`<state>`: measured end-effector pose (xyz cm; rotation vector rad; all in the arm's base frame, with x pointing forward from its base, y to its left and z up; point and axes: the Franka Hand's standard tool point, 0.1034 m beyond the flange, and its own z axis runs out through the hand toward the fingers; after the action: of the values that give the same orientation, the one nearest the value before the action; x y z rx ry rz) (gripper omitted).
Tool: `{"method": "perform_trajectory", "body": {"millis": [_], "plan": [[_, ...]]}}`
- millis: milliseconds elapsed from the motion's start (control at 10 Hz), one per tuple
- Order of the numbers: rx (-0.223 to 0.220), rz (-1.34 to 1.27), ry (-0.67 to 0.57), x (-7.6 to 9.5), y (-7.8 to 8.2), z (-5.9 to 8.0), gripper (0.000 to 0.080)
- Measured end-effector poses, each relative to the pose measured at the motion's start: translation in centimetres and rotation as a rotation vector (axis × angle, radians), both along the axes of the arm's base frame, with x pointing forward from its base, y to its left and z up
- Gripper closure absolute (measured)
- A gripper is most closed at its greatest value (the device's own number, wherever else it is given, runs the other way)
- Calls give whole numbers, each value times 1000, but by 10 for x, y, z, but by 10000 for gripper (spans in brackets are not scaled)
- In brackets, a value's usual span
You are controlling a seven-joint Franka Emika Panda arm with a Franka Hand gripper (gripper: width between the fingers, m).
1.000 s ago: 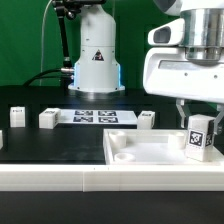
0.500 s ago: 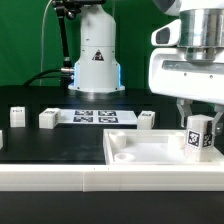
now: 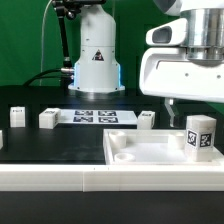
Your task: Assemble one leg
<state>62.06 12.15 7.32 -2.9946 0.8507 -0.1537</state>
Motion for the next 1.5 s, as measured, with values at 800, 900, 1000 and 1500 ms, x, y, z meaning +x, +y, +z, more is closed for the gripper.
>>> {"method": "perform_trajectory", "body": {"millis": [800,900,1000,1500], "plan": [[-63,576,2,1,-2,0,150],[-64,583,2,1,-2,0,160],[-65,587,2,1,-2,0,160],[-61,555,2,1,-2,0,510]]}}
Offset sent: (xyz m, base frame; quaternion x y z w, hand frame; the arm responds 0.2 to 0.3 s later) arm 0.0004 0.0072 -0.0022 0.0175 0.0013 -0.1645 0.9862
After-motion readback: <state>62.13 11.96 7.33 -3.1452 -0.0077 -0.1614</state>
